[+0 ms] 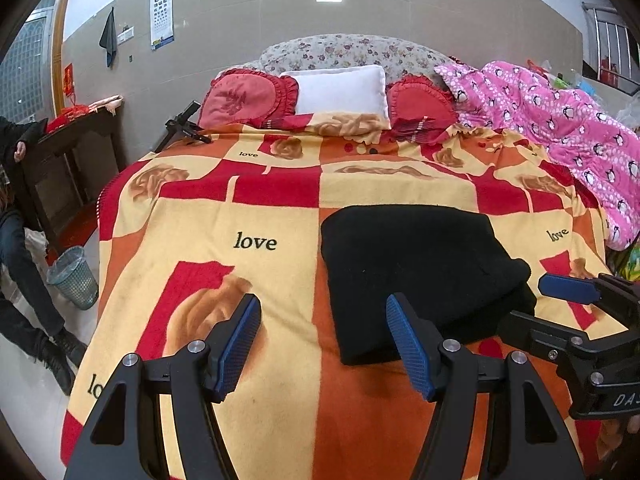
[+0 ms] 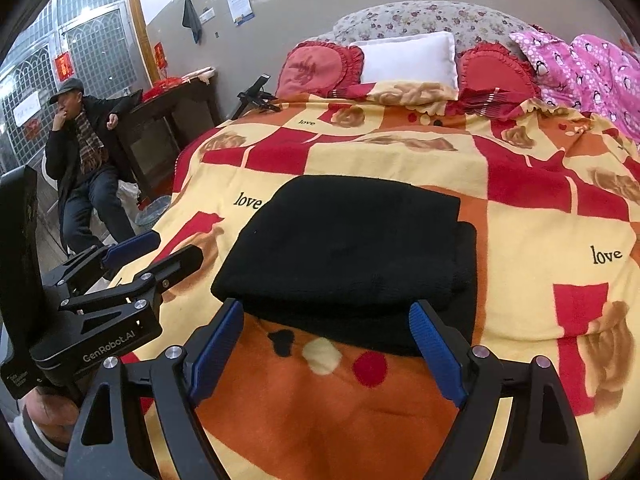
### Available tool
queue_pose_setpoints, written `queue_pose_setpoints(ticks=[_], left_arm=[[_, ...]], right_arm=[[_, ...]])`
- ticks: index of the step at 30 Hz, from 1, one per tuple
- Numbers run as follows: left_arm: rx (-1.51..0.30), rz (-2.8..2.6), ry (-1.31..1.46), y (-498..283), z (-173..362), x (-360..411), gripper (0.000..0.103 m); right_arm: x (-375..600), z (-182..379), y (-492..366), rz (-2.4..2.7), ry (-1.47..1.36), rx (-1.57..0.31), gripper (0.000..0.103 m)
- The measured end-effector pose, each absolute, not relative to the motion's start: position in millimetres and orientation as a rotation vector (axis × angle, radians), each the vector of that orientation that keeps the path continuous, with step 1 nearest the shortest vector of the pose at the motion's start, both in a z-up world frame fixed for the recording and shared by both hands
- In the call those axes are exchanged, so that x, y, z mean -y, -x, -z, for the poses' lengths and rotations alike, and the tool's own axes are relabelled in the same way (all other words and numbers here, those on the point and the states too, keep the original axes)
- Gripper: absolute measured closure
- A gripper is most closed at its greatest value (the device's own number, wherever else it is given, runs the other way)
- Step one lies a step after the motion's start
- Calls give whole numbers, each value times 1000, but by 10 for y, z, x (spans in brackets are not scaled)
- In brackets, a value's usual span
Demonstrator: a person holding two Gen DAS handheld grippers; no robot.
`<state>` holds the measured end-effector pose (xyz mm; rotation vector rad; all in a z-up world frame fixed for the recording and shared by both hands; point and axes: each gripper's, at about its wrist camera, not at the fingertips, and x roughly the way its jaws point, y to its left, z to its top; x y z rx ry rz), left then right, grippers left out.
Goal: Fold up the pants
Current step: 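Release the bundle and pull both grippers back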
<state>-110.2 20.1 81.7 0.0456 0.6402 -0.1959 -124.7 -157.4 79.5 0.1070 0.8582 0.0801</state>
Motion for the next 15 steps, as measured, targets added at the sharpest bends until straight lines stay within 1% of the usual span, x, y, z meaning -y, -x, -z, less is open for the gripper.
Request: queue_pose_setpoints(ticks=[15], left_arm=[[-640, 217, -40, 1082, -823, -193, 38]], right_arm=[[1641, -853, 1272, -49, -121, -842, 15]])
